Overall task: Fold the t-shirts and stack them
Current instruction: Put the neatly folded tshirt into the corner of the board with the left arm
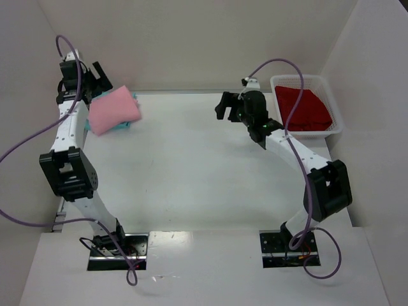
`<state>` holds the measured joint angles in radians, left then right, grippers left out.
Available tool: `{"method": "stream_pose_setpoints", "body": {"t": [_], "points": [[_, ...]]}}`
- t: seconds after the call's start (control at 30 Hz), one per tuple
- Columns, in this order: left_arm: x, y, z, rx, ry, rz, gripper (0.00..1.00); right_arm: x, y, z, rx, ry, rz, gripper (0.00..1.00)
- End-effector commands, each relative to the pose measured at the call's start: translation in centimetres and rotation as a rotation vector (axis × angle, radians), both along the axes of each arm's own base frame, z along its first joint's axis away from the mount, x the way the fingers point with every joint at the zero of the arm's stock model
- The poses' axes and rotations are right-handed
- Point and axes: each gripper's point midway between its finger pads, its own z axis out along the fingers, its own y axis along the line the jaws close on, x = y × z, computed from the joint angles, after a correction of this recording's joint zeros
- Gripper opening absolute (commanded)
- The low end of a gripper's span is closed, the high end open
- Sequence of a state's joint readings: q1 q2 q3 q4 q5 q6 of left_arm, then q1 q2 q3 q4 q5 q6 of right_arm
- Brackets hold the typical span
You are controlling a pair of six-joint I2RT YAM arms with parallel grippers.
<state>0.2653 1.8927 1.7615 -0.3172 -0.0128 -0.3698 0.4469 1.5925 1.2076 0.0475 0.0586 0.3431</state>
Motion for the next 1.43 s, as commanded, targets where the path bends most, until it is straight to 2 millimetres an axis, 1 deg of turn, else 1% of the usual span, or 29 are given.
{"method": "stream_pose_setpoints", "body": {"t": [0.0, 0.03, 0.07, 0.1, 0.13, 0.17, 0.2, 0.27, 0.3, 0.33, 0.37, 0.4, 0.43, 0.47, 0.5, 0.53, 0.57, 0.67, 0.73, 0.77, 0.8, 0.83, 0.87, 0.9, 0.93, 1.03, 1.1, 1.23, 1.4], "points": [[-1.1, -5.3, 5.5, -0.021, -0.121, -0.153, 1.00, 0.8, -3.1, 8.4, 0.086, -0.162, -0.069, 1.00], [-1.7, -6.9, 6.9, -0.030, -0.154, -0.203, 1.00, 1.1, -3.4, 8.9, 0.090, -0.173, -0.078, 1.00], [-1.8, -8.8, 7.3, -0.035, -0.173, -0.251, 1.00, 1.3, -4.7, 9.3, 0.082, -0.173, -0.117, 1.00], [-2.4, -10.1, 6.0, -0.051, -0.151, -0.282, 1.00, 1.8, -6.0, 10.2, 0.082, -0.184, -0.181, 1.00], [-3.2, -11.2, 6.8, -0.051, -0.170, -0.310, 1.00, 2.0, -6.8, 10.3, 0.096, -0.173, -0.217, 1.00], [-3.6, -13.1, 6.6, -0.054, -0.169, -0.346, 1.00, 2.0, -7.7, 10.0, 0.085, -0.152, -0.234, 1.00], [-3.9, -14.2, 6.4, -0.055, -0.173, -0.366, 1.00, 2.2, -9.3, 10.2, 0.082, -0.153, -0.268, 1.00], [-5.3, -16.1, 5.6, -0.082, -0.175, -0.399, 1.00, 2.1, -10.9, 10.5, 0.081, -0.162, -0.303, 1.00], [-5.8, -17.8, 5.2, -0.086, -0.171, -0.434, 1.00, 1.6, -12.2, 11.0, 0.091, -0.192, -0.327, 1.00], [-6.6, -18.7, 5.4, -0.095, -0.181, -0.447, 1.00, 1.4, -13.2, 11.2, 0.091, -0.205, -0.355, 1.00], [-7.1, -19.2, 3.9, -0.113, -0.159, -0.439, 1.00, 1.1, -14.3, 11.4, 0.093, -0.220, -0.384, 1.00], [-7.5, -20.0, 3.4, -0.114, -0.157, -0.455, 1.00, 0.8, -15.2, 10.9, 0.098, -0.217, -0.404, 1.00], [-8.2, -21.4, 3.5, -0.115, -0.165, -0.488, 1.00, 0.4, -17.2, 12.0, 0.114, -0.246, -0.448, 1.00], [-8.4, -21.9, 2.6, -0.114, -0.150, -0.493, 1.00, 0.2, -17.9, 12.6, 0.138, -0.255, -0.464, 1.00], [-9.0, -22.6, 1.8, -0.125, -0.142, -0.502, 1.00, 0.3, -18.8, 12.0, 0.143, -0.245, -0.479, 1.00], [-9.6, -23.8, 1.5, -0.128, -0.134, -0.531, 1.00, 0.1, -20.5, 12.6, 0.145, -0.259, -0.506, 1.00], [-9.8, -24.3, 1.0, -0.124, -0.127, -0.535, 1.00, 0.0, -20.8, 12.4, 0.158, -0.246, -0.502, 1.00], [-10.7, -26.1, -0.4, -0.114, -0.096, -0.587, 1.00, 0.3, -23.1, 13.6, 0.201, -0.266, -0.555, 1.00], [-10.9, -27.1, -0.9, -0.098, -0.086, -0.620, 1.00, 0.9, -23.8, 14.5, 0.218, -0.260, -0.567, 1.00], [-11.3, -28.2, -0.9, -0.091, -0.085, -0.650, 1.00, 1.7, -24.2, 13.3, 0.207, -0.217, -0.580, 1.00], [-11.4, -28.7, -1.3, -0.092, -0.074, -0.661, 1.00, 2.0, -24.3, 14.4, 0.199, -0.226, -0.578, 1.00], [-11.3, -28.7, -1.8, -0.085, -0.066, -0.665, 1.00, 2.3, -24.8, 14.1, 0.194, -0.209, -0.590, 1.00], [-11.3, -29.2, -1.6, -0.084, -0.074, -0.677, 1.00, 2.5, -24.5, 13.7, 0.194, -0.190, -0.574, 1.00], [-11.1, -29.3, -2.6, -0.086, -0.050, -0.677, 1.00, 2.5, -24.3, 13.7, 0.196, -0.188, -0.564, 1.00], [-10.8, -29.4, -2.6, -0.086, -0.049, -0.677, 1.00, 2.5, -23.8, 12.6, 0.199, -0.168, -0.537, 1.00], [-10.2, -29.6, -2.6, -0.073, -0.045, -0.694, 1.00, 1.3, -22.2, 12.7, 0.235, -0.208, -0.454, 1.00], [-10.0, -29.7, -3.5, -0.064, -0.022, -0.699, 1.00, 1.0, -21.6, 12.3, 0.242, -0.205, -0.421, 1.00], [-9.3, -28.5, -3.8, -0.018, -0.011, -0.639, 1.00, 0.0, -22.1, 13.0, 0.228, -0.212, -0.447, 1.00], [-9.2, -27.2, -5.7, 0.031, 0.058, -0.596, 1.00, -0.4, -22.6, 12.8, 0.201, -0.205, -0.472, 1.00]]}}
